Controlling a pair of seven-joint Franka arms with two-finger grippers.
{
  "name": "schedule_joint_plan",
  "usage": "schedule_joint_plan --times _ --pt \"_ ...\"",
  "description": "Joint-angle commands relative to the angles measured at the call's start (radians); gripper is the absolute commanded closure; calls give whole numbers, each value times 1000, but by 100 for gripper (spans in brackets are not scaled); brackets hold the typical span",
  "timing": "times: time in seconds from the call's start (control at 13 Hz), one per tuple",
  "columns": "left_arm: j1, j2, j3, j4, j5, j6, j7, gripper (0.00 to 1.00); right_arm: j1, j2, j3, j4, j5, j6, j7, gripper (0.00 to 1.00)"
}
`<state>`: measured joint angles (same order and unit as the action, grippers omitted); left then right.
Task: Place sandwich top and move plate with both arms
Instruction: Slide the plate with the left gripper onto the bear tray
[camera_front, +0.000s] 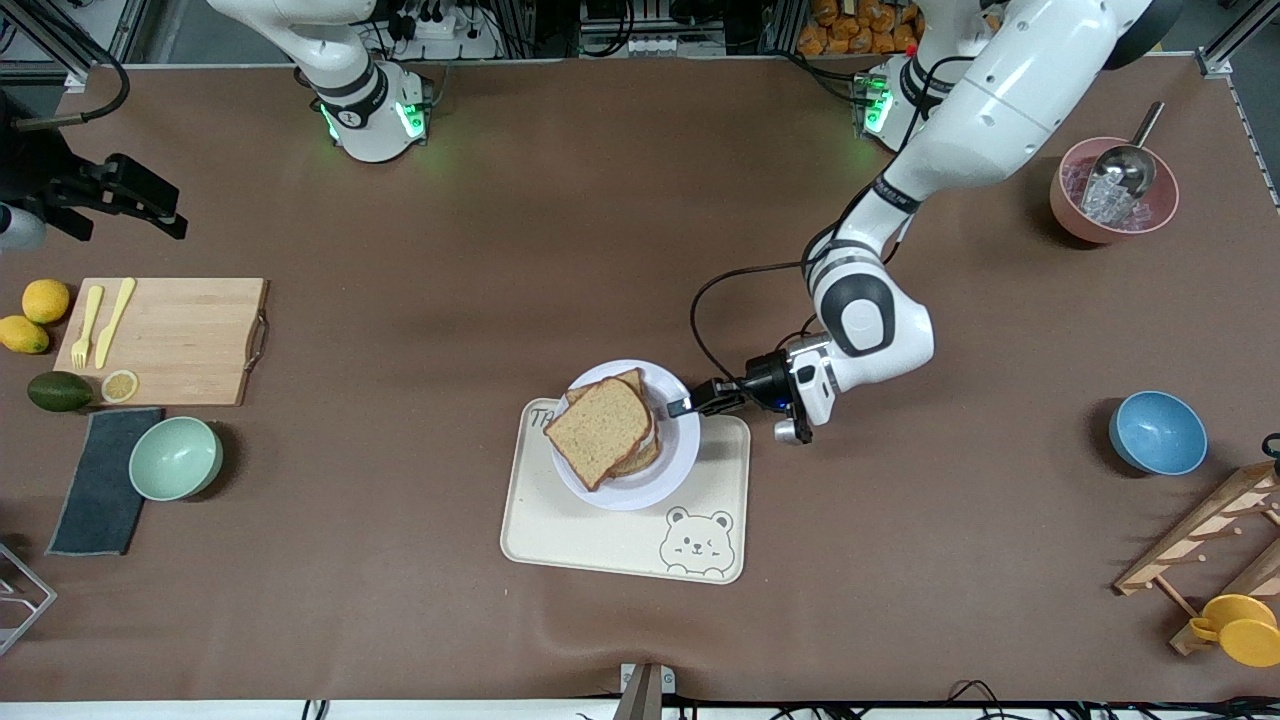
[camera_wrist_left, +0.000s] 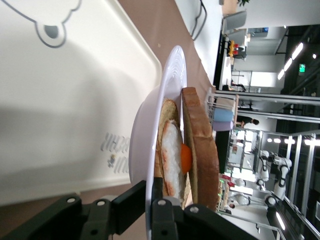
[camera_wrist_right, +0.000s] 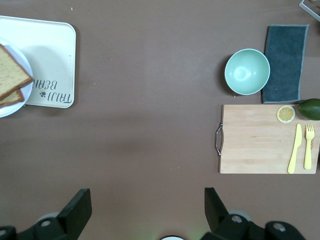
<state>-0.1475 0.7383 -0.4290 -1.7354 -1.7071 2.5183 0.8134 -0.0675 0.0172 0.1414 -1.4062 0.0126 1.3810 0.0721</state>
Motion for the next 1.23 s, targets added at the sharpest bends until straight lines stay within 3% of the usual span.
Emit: schedule_joint_plan --times 0.0,0.38,0.46,0.54,0.62,0.85,1.15 --pt "-47 104 -4 131 -42 91 16 100 -17 -20 18 -22 -16 1 0 0" --pt "-122 190 42 247 -51 149 12 100 -20 -23 14 -20 -16 -20 0 0" --pt "-148 193 74 252 -51 149 12 84 -23 -23 12 -20 -14 -29 0 0" --pt "-162 191 96 252 -52 149 12 46 -25 -25 12 -20 -14 -31 -2 0" --pt "-162 188 99 252 -58 151 12 0 -28 -23 12 -22 -13 -39 0 0" --pt "-162 164 101 247 -55 201 16 0 -28 -25 10 -22 -13 -42 0 0" --pt "-165 104 102 234 -52 363 21 0 -28 -19 10 -22 -6 -33 0 0"
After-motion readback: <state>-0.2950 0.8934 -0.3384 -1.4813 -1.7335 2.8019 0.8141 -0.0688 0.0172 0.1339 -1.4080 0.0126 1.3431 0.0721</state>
